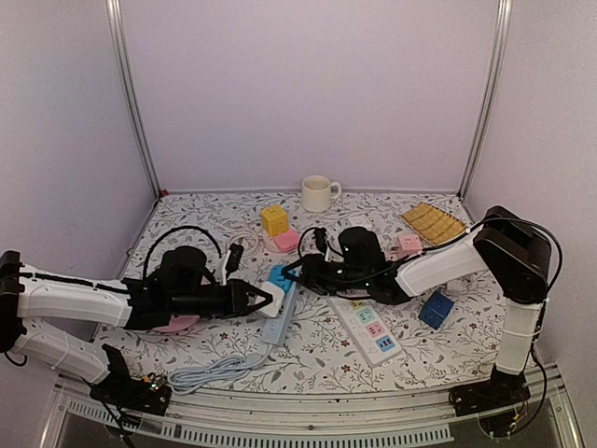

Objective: Pull the plug off the socket

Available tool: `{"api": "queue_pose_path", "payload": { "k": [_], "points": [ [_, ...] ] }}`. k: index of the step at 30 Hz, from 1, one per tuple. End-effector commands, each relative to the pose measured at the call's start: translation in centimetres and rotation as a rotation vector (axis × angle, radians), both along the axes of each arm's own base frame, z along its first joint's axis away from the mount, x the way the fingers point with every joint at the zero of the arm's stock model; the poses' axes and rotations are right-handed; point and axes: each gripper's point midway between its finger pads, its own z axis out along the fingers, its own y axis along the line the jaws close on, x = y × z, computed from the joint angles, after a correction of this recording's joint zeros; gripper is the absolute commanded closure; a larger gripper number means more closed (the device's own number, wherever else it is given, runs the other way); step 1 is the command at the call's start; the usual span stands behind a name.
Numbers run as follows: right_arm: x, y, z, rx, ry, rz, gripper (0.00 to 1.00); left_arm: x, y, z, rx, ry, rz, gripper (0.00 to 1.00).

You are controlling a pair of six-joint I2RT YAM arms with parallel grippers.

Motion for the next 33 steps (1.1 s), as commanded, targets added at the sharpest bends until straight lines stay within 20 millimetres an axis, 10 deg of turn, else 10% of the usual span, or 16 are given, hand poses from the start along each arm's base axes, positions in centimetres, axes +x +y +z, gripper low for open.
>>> {"api": "queue_pose_path", "payload": {
  "k": [1, 8, 18, 33],
  "points": [
    [1.1, -3.4, -4.2, -0.162, -0.023, -0.053, 0.95, -0.6, -1.9, 8.7, -0.32, -0.153, -0.125, 1.0],
    [0.7, -3.1, -3.0, -0.125, -0.043, -0.021, 0.95, -0.1, -1.4, 7.9, -0.299, -0.136, -0.098, 1.0],
    [-0.1, -4.8, -0.8, -0.127, -0.082, -0.023, 0.94, 5.1, 5.6, -0.7, 0.101, -0.012, 0.233, 1.0],
    [-1.5, -4.6, 0.4, -0.138, -0.094, 0.068, 0.92, 11.0, 7.4, -8.5, 0.234, 0.14, 0.24, 0.91]
  ]
}}
